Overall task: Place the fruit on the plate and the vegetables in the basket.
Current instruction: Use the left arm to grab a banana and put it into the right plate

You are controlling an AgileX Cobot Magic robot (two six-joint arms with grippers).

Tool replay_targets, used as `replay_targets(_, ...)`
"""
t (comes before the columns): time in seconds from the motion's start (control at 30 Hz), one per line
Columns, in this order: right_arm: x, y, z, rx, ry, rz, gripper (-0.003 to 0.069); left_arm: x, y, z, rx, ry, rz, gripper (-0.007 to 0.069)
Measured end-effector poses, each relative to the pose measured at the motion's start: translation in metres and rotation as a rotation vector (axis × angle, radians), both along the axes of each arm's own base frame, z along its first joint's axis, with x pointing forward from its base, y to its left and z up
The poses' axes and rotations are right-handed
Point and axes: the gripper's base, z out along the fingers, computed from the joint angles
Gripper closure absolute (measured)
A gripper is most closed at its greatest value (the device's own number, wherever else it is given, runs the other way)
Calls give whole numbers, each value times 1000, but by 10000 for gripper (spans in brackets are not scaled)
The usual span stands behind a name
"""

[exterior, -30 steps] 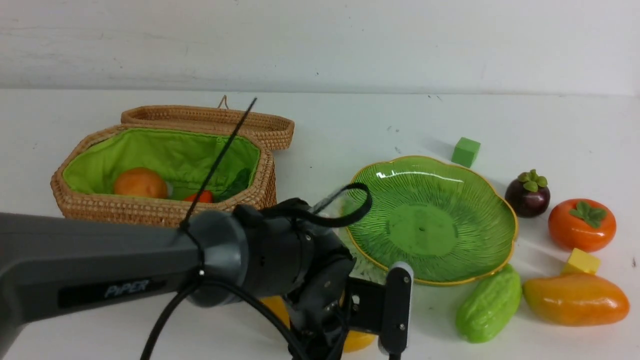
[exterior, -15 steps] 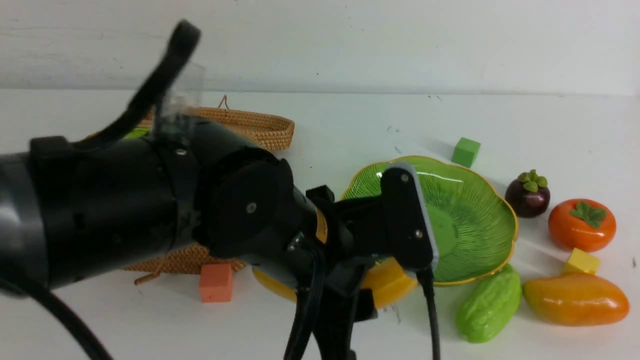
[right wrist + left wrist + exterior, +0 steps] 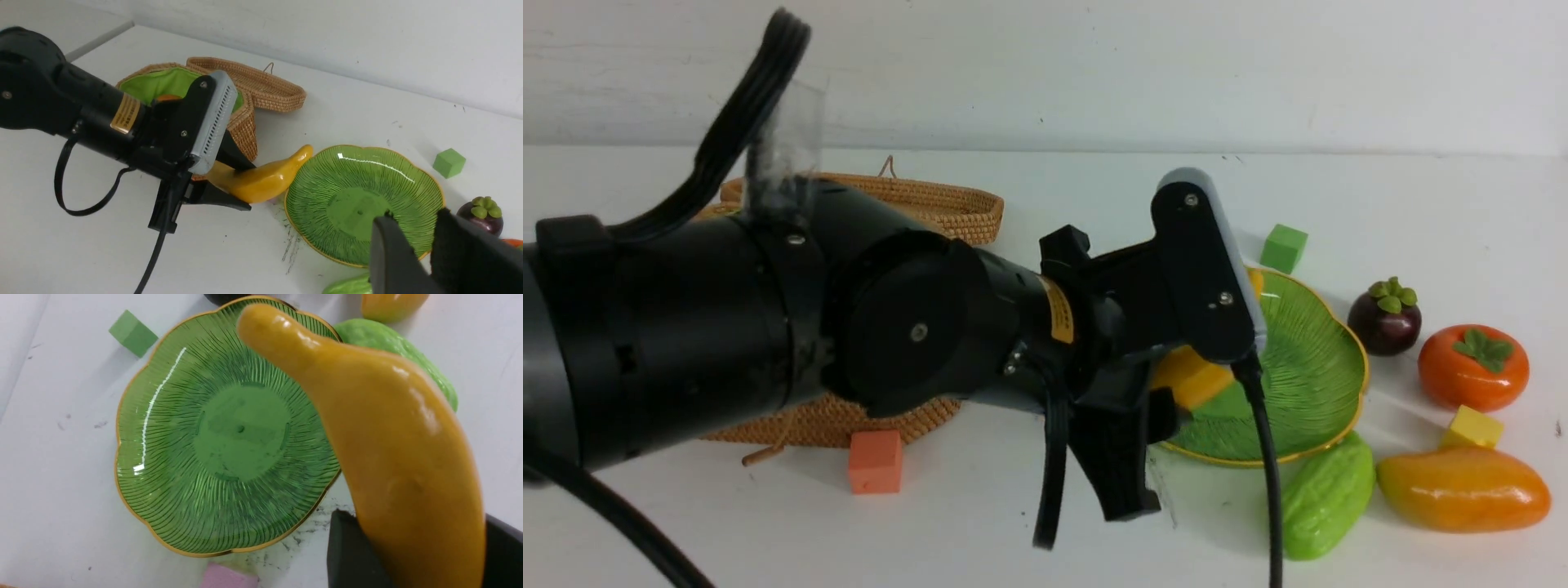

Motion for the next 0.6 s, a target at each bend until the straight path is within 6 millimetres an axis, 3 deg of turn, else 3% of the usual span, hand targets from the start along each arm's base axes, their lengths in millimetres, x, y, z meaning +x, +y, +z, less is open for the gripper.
replay_targets(0.33,0,-1,0,7,5,-12,489,37,-35,-27,43,-61,-16,302)
replay_targets(0.6,2,-3,-1,23,31,-53,489,88,-89,-52,71,-44,-22,302)
